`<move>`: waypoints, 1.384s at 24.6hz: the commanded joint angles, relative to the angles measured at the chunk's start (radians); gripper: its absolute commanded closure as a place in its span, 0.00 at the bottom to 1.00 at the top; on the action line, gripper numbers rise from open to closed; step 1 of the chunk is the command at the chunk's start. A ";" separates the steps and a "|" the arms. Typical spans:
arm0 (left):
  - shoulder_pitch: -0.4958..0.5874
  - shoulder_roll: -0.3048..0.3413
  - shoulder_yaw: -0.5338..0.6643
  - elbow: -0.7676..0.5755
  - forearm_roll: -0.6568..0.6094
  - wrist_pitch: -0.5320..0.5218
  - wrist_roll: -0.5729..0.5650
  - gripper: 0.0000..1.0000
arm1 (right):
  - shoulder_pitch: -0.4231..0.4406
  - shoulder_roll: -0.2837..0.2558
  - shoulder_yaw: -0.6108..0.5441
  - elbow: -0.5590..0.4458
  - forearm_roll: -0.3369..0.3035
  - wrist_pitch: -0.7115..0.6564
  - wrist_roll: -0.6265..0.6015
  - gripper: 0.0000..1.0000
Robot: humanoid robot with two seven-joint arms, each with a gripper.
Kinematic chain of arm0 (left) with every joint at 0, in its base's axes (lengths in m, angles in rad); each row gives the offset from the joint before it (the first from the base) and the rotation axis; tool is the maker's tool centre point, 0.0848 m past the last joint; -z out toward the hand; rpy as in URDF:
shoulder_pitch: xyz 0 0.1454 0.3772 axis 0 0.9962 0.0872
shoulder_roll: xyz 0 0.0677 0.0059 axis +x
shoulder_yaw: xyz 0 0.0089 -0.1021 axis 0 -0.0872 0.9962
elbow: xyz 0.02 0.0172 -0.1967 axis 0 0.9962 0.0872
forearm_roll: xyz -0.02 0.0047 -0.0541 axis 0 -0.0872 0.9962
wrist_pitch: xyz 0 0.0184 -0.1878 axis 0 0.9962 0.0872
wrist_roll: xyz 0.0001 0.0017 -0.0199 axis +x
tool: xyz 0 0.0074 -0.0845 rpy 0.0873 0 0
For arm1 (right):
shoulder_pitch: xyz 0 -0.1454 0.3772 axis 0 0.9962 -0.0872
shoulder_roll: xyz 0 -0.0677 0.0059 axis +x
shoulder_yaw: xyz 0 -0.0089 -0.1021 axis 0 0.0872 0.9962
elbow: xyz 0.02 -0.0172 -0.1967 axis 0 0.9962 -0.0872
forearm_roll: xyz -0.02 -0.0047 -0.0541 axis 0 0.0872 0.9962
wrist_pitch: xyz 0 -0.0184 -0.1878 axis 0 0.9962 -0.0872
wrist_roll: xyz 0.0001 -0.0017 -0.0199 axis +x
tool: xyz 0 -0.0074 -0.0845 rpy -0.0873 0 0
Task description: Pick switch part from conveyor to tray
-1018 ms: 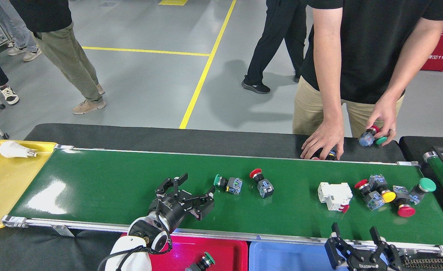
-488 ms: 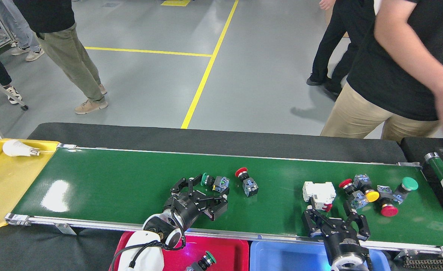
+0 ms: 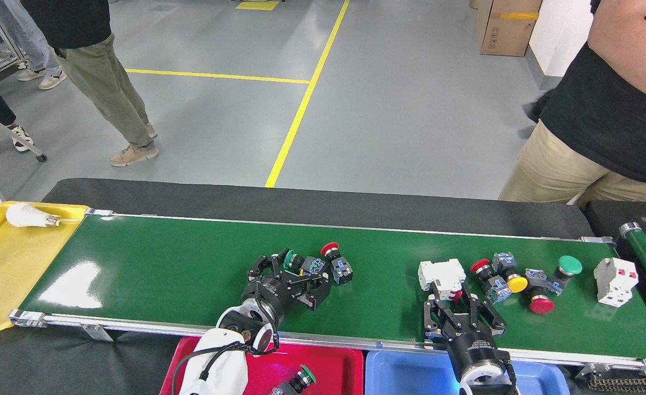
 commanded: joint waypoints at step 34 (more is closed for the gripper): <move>0.721 0.125 0.585 -0.628 0.013 -0.121 0.334 0.01 | 0.474 -0.020 -0.515 -0.348 -0.214 -0.887 0.028 0.00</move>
